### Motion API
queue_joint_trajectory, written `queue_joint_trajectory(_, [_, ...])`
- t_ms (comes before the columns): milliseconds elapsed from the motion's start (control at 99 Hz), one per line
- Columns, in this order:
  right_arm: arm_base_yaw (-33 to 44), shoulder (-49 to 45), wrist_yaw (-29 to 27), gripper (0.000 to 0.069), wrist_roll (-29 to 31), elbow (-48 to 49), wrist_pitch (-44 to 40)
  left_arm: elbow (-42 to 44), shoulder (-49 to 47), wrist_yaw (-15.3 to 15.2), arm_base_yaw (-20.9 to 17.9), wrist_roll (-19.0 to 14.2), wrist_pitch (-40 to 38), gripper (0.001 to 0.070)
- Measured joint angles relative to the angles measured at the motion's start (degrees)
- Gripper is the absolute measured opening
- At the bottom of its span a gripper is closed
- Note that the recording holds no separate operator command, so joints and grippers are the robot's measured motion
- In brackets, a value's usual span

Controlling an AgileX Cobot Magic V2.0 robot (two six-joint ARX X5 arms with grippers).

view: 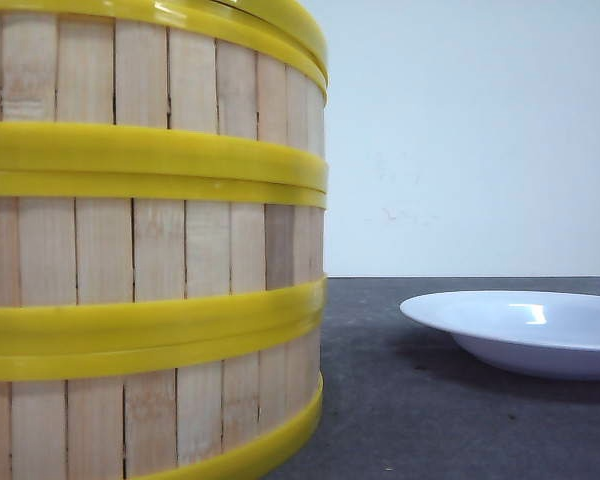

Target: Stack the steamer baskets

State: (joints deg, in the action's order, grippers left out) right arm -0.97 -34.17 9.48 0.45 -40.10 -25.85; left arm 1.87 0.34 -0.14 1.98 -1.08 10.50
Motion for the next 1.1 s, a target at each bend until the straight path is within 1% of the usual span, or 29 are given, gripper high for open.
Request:
queue_joint_trajectory(71, [0.0, 4.7, -0.1, 0.0012, 0.0, 6.3, 10.1, 0.0, 0.0, 0.0, 0.0, 0.0, 0.0, 0.0032])
queue_joint_trajectory(162, [0.0, 11.1, -0.5, 0.0012, 0.0, 15.8, 25.5, 0.0, 0.0, 0.0, 0.0, 0.0, 0.0, 0.0032])
queue_joint_trajectory(252, [0.0, 16.5, -0.5, 0.0012, 0.0, 24.2, 39.0, 0.0, 0.0, 0.0, 0.0, 0.0, 0.0, 0.0032])
queue_joint_trajectory(323, [0.0, 20.3, -0.5, 0.0012, 0.0, 29.2, 46.3, 0.0, 0.0, 0.0, 0.0, 0.0, 0.0, 0.0032])
queue_joint_trajectory(394, [0.0, 24.0, -0.5, 0.0012, 0.0, 32.3, 50.2, 0.0, 0.0, 0.0, 0.0, 0.0, 0.0, 0.0032])
queue_joint_trajectory(464, [0.0, 27.2, -0.5, 0.0012, 0.0, 33.9, 50.2, 0.0, 0.0, 0.0, 0.0, 0.0, 0.0, 0.0032])
queue_joint_trajectory(515, [0.0, 29.3, -0.5, 0.0012, 0.0, 34.8, 48.5, 0.0, 0.0, 0.0, 0.0, 0.0, 0.0, 0.0032])
queue_joint_trajectory(646, [0.0, 33.6, -1.1, 0.0012, 0.0, 36.2, 37.8, 0.0, 0.0, 0.0, 0.0, 0.0, 0.0, 0.0032])
queue_joint_trajectory(808, [0.0, 34.0, -4.6, 0.0012, 0.0, 36.4, 26.0, 0.0, 0.0, 0.0, 0.0, 0.0, 0.0, 0.0032])
queue_joint_trajectory(929, [0.0, 34.0, -5.0, 0.0012, 0.0, 39.2, 24.5, 0.0, 0.0, 0.0, 0.0, 0.0, 0.0, 0.0032])
queue_joint_trajectory(969, [0.0, 33.9, -5.0, 0.0012, 0.0, 39.3, 22.5, 0.0, 0.0, 0.0, 0.0, 0.0, 0.0, 0.0032])
queue_joint_trajectory(1101, [0.0, 33.9, -5.0, 0.0012, 0.0, 39.3, 20.1, 0.0, 0.0, 0.0, 0.0, 0.0, 0.0, 0.0032])
